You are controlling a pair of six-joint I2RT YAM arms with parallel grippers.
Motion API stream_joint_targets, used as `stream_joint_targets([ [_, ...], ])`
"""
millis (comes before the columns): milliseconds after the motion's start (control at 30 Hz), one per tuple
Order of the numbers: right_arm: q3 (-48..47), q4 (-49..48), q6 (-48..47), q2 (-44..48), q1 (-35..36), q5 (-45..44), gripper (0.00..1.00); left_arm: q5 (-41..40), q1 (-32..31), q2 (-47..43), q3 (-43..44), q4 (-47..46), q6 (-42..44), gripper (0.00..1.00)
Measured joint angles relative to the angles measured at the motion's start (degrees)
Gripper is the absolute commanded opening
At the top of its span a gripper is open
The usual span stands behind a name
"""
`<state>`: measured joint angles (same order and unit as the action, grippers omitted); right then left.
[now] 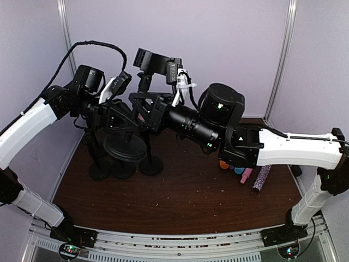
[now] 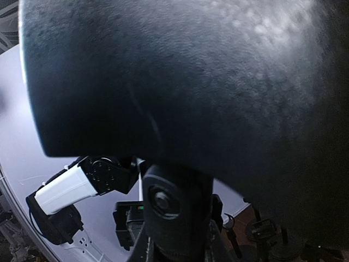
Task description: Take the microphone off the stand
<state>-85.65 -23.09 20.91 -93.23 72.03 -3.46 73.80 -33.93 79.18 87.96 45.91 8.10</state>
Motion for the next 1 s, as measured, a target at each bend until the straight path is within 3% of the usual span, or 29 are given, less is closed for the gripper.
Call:
stream_joint_targets([
  [67, 1.0, 0.2, -0.3, 0.2, 0.0, -1.4, 0.0, -2.1, 0.1, 0.0, 0.0, 0.8, 1.4, 0.87],
  [100, 2.1, 0.4, -0.5, 0.6, 0.0, -2.2, 0.0, -3.3, 0.1, 0.0, 0.0, 1.3, 1.9, 0.96],
  [333, 20.3, 3.3, -4.7, 8.6, -2.6, -10.1, 0.0, -14.0, 2.2, 0.0, 1.7, 8.1, 7.2, 0.98],
  [533, 29.5, 1.6, -10.8, 9.8, -8.4, -19.3, 0.0, -18.9, 7.6, -0.1, 3.1, 11.5, 9.9, 0.98],
  [767, 28.6, -8.8, -16.7, -3.0, -10.2, -26.9, 0.0, -24.4, 9.9, -0.8, 3.1, 12.8, 10.8, 0.98],
  [1000, 21.2, -11.6, -19.1, -16.9, -10.7, -31.2, 0.0, -28.5, 12.2, -1.6, 2.7, 12.9, 10.9, 0.98],
])
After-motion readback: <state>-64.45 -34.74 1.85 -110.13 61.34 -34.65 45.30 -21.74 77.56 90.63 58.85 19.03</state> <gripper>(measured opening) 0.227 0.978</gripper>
